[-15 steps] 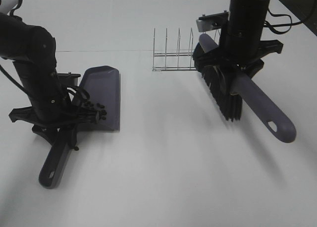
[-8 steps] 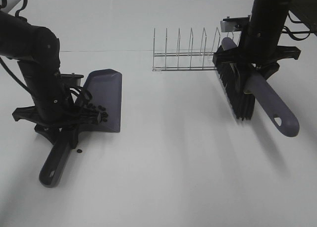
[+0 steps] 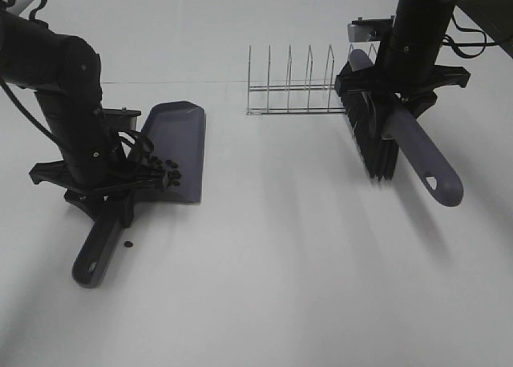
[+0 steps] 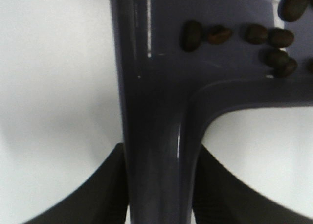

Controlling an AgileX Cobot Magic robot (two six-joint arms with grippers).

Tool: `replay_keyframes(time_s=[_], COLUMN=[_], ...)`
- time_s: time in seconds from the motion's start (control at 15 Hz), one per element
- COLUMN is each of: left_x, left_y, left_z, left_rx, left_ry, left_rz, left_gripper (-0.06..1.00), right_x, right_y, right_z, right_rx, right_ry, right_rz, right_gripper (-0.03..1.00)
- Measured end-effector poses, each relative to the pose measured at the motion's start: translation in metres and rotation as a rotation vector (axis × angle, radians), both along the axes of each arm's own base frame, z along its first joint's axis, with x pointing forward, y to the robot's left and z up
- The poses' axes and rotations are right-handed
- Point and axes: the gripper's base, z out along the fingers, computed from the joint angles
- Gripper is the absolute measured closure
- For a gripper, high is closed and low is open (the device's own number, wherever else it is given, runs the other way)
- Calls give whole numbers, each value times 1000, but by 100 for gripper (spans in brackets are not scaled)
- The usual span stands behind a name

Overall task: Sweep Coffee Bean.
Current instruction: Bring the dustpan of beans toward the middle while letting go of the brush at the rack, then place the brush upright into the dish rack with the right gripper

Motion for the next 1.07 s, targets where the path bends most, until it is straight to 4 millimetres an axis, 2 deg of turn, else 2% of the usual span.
replay_keyframes(time_s=[0.13, 0.27, 0.4, 0.47, 0.73, 0.87, 1.07], left_x=[0, 0, 0, 0, 3, 3, 3], left_y=[0, 0, 0, 0, 2, 3, 5], left_z=[-1, -1, 0, 2, 22, 26, 30], left_rx=[0, 0, -1, -3, 4, 19, 29], left_ry=[1, 1, -3, -8, -69, -86, -99], left_rz=[0, 0, 0, 0, -23, -40, -51], left_gripper=[60, 54, 38, 34, 32, 32, 32], right_x=[2, 2, 6, 10, 31, 42, 47], right_y=[-1, 0, 0, 1, 6, 8, 7], right_z=[-14, -23, -22, -21, -6, -10, -20], right_rx=[-17, -22, -19, -16, 4, 10, -16], right_ry=[29, 49, 39, 23, -67, -92, -90], right_rz=[4, 4, 4, 4, 3, 3, 8], right_gripper=[66, 66, 66, 66, 66, 66, 66])
